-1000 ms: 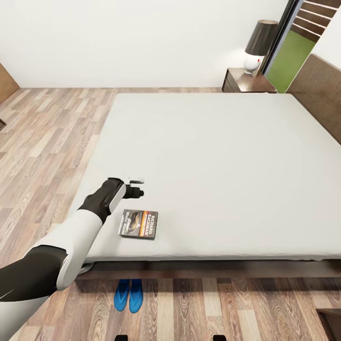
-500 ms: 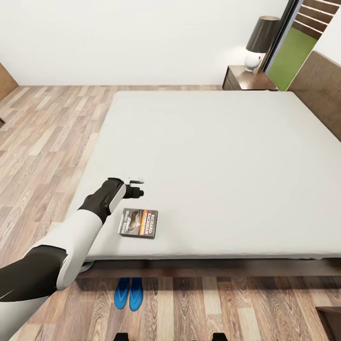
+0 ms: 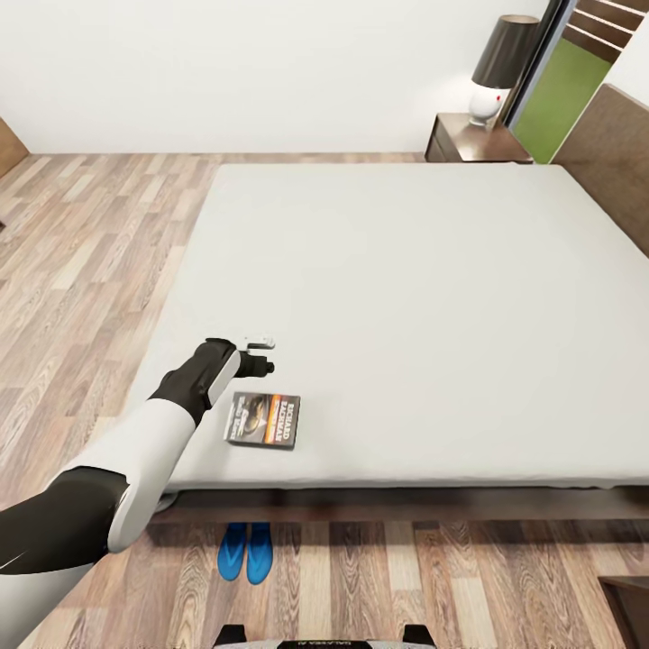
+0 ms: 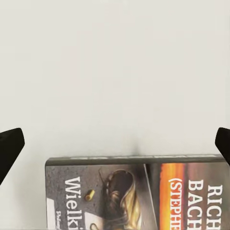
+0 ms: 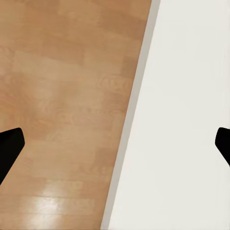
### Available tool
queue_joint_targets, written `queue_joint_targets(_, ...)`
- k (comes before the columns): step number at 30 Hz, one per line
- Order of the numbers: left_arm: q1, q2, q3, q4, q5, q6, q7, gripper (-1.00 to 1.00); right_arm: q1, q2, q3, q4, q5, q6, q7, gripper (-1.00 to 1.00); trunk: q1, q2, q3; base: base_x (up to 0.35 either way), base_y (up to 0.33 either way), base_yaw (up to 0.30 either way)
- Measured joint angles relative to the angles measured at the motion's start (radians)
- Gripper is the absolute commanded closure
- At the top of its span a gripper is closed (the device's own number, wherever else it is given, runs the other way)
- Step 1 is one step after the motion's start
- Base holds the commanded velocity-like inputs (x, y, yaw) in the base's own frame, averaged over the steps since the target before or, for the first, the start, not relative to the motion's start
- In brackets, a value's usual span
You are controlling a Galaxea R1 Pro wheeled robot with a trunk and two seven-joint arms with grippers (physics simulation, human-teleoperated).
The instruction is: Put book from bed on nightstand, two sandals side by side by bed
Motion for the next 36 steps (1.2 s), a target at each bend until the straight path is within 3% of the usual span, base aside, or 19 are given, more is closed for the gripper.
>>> queue_joint_targets(24,0.000,-0.004,0.001,-0.032,0.002,0.002,-0.003,-1.00,0.000,-0.001,0.000,-0.001,0.005,-0.001,0.000,-1.00,0.000,0.000,-0.019,0.000,0.000,0.000)
queue_joint_targets(30,0.000,-0.004,0.000,-0.034,0.002,0.001,-0.002,-1.00,0.000,0.000,-0.001,-0.001,0.048,-0.001,-0.001,-1.00,0.000,0.000,-0.027,0.000,0.000,0.000)
queue_joint_targets(36,0.000,-0.004,0.000,-0.034,0.002,0.001,-0.002,-1.00,0.000,0.000,-0.002,-0.001,0.062,-0.001,-0.001,-1.00,0.000,0.000,-0.035,0.000,0.000,0.000)
